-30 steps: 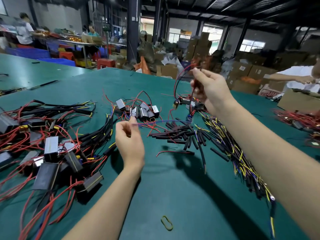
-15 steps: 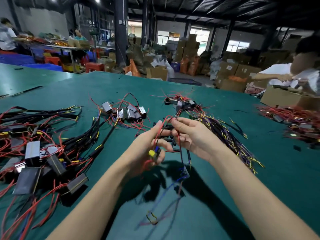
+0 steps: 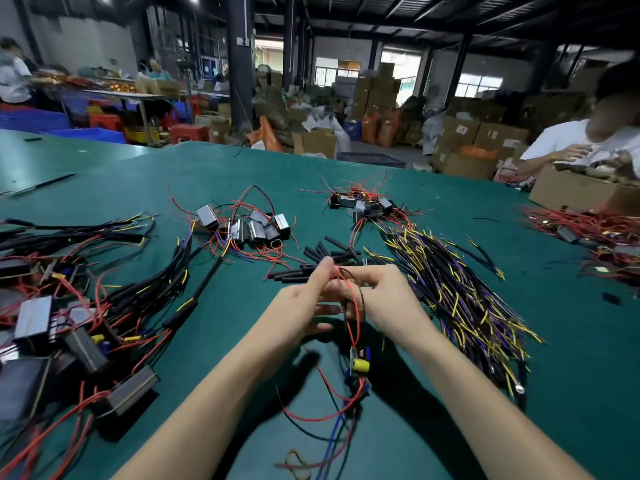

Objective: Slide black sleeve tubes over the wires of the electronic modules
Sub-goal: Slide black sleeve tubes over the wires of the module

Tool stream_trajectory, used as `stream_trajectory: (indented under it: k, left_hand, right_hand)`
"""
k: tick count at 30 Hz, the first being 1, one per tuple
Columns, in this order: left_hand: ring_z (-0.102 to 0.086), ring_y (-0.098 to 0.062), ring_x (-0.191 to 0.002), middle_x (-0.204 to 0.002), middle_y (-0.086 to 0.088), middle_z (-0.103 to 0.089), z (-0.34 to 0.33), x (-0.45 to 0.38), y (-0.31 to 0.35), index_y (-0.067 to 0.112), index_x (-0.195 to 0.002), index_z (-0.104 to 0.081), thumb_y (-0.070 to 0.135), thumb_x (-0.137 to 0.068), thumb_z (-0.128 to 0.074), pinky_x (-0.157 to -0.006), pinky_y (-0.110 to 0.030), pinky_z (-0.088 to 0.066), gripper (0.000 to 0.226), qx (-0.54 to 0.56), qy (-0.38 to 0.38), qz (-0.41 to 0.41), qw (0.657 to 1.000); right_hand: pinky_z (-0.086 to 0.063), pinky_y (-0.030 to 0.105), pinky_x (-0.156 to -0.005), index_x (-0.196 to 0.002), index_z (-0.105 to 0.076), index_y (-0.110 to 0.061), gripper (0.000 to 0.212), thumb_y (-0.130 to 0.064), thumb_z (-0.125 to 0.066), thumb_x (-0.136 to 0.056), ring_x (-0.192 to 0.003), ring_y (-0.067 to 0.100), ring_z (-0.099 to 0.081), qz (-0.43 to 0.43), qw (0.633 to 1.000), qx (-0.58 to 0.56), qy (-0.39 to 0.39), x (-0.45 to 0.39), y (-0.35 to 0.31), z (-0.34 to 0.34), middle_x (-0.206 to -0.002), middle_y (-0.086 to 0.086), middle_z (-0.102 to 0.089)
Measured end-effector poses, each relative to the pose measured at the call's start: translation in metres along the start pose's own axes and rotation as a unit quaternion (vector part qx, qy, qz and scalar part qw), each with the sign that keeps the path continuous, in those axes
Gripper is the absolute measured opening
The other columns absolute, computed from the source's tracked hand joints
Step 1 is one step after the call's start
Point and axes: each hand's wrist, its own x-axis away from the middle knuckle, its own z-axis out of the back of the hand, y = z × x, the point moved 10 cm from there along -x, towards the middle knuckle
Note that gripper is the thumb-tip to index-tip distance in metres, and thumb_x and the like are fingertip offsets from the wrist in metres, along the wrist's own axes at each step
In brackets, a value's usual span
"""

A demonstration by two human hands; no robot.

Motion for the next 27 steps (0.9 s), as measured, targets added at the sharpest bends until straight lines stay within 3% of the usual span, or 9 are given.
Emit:
stream_trajectory:
  k: [2,5,7,10,13,16,19,23,27]
  left_hand:
    - [-0.07,-0.02,-0.092,-0.095,-0.007,-0.074,-0.002,0.001,0.002,0.018,-0.087,-0.077,0.063,-0.082,-0.05,-0.087,-0.037,-0.049,0.052,-0.001,-0.003,-0.019,1.0]
    - [-0.07,-0.021,-0.091,-0.093,-0.006,-0.075,0.006,0.0,0.006,0.018,-0.086,-0.077,0.06,-0.087,-0.045,-0.084,-0.035,-0.049,0.053,0.039,0.029,-0.017,0.999]
    - [-0.07,-0.019,-0.094,-0.092,-0.004,-0.075,0.006,0.003,0.013,0.02,-0.082,-0.078,0.061,-0.084,-0.049,-0.085,-0.035,-0.05,0.05,0.027,0.029,-0.029,0.999]
    - [-0.068,-0.014,-0.093,-0.089,-0.003,-0.075,0.015,0.008,0.016,0.016,-0.075,-0.077,0.04,-0.09,-0.057,-0.078,-0.028,-0.049,0.034,0.0,0.062,-0.039,0.997]
    - [-0.067,-0.015,-0.086,-0.086,-0.006,-0.075,0.027,0.009,0.014,0.011,-0.076,-0.074,0.019,-0.091,-0.059,-0.079,-0.029,-0.049,0.022,0.038,0.095,-0.032,0.994]
    - [-0.069,-0.013,-0.078,-0.086,-0.007,-0.075,0.034,0.011,0.018,0.011,-0.087,-0.07,0.017,-0.092,-0.058,-0.077,-0.027,-0.053,0.014,0.107,0.116,-0.045,0.986]
    - [-0.071,-0.014,-0.068,-0.076,-0.006,-0.074,0.045,0.012,0.025,0.009,-0.092,-0.065,0.016,-0.094,-0.054,-0.063,-0.022,-0.058,0.013,0.199,0.144,-0.08,0.966]
    - [-0.07,-0.013,-0.062,-0.067,-0.001,-0.071,0.056,0.021,0.045,0.012,-0.091,-0.065,0.017,-0.095,-0.054,-0.059,-0.019,-0.055,0.012,0.165,0.176,-0.171,0.955]
    - [-0.07,-0.021,-0.061,-0.064,-0.006,-0.069,0.042,0.022,0.053,0.011,-0.088,-0.058,0.016,-0.096,-0.05,-0.055,-0.022,-0.055,0.013,0.102,0.139,-0.201,0.964]
  right_hand:
    - [-0.057,0.047,-0.075,-0.082,-0.078,-0.03,0.01,-0.021,-0.074,-0.082,-0.072,0.018,-0.054,0.016,1.0,0.001,0.0,0.001,-0.004,-0.004,-0.071,0.014,-0.063]
    - [-0.05,0.019,-0.059,-0.079,-0.078,-0.03,0.019,-0.013,-0.071,-0.084,-0.057,0.003,-0.053,0.07,0.997,0.03,-0.002,0.005,-0.015,-0.007,-0.061,-0.006,-0.062]
    - [-0.039,0.01,-0.047,-0.078,-0.077,-0.028,0.023,-0.007,-0.07,-0.084,-0.045,-0.003,-0.043,0.101,0.993,0.052,0.01,0.008,-0.024,-0.007,-0.051,-0.011,-0.053]
    - [-0.04,0.011,-0.046,-0.094,-0.076,-0.014,0.016,-0.003,-0.069,-0.085,-0.045,-0.003,-0.042,0.093,0.995,0.033,0.012,0.008,-0.023,-0.009,-0.05,-0.008,-0.054]
    - [-0.05,0.02,-0.053,-0.104,-0.073,-0.006,0.019,-0.005,-0.068,-0.086,-0.056,0.005,-0.053,0.058,0.997,0.042,0.033,0.007,-0.018,-0.01,-0.074,0.007,-0.073]
    - [-0.048,0.02,-0.043,-0.101,-0.068,-0.005,0.014,-0.001,-0.061,-0.09,-0.041,0.009,-0.055,0.005,0.999,-0.041,0.019,0.003,-0.015,-0.007,-0.067,0.005,-0.066]
    - [-0.047,0.019,-0.041,-0.105,-0.066,-0.003,0.015,-0.003,-0.058,-0.092,-0.043,0.011,-0.056,-0.042,0.997,-0.055,0.034,-0.002,-0.008,0.023,-0.064,0.005,-0.06]
    - [-0.045,0.024,-0.055,-0.096,-0.072,-0.007,0.015,-0.01,-0.059,-0.089,-0.052,0.012,-0.059,-0.069,0.957,0.209,0.187,-0.001,0.006,0.1,-0.068,-0.002,-0.064]
    - [-0.049,0.028,-0.073,-0.089,-0.075,-0.014,0.013,-0.018,-0.062,-0.086,-0.079,0.025,-0.065,-0.123,0.882,0.422,0.171,0.0,0.027,0.118,-0.09,0.008,-0.071]
